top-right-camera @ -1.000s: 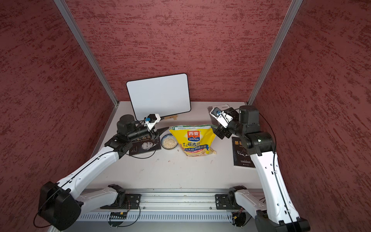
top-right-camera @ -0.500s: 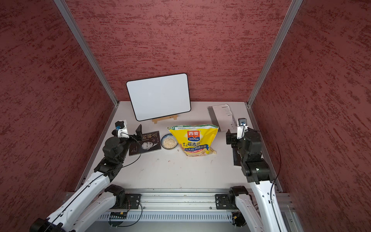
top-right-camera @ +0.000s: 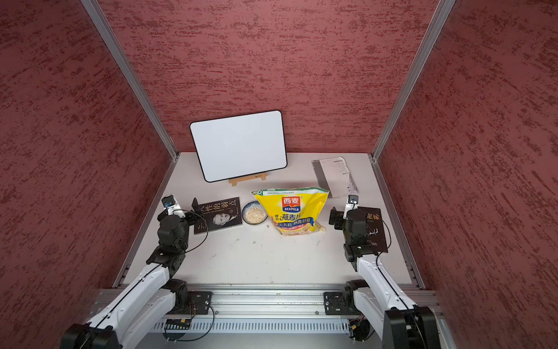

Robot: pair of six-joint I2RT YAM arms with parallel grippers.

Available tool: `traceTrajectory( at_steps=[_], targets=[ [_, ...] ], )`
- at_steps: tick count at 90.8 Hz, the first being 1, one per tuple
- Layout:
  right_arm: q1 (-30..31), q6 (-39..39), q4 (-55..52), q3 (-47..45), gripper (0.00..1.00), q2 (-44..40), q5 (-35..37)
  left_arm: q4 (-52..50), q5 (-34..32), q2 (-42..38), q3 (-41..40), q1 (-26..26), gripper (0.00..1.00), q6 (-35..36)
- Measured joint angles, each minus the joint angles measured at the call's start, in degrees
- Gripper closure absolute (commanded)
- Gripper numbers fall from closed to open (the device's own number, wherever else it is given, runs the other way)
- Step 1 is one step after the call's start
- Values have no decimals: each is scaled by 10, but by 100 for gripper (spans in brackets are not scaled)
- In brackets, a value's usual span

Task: Pour the oats into the breakfast bowl
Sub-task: Reset both arms

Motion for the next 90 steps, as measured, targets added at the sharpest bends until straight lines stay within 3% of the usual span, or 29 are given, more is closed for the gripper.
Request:
traceTrajectory(
  at_steps=[45,63,76,90],
  targets=[
    [5,-67,447,-35,1,325,-31,214,114,186,-35,77,0,14],
    [3,-61,446,-9,1,341,-21,285,173,281,-12,89,0,22],
    [-5,-44,425,37,1,338,-5,376,217,398,10,91,0,27],
    [-9,-36,412,39,1,337,3,360,226,411,27,91,0,26]
  ],
)
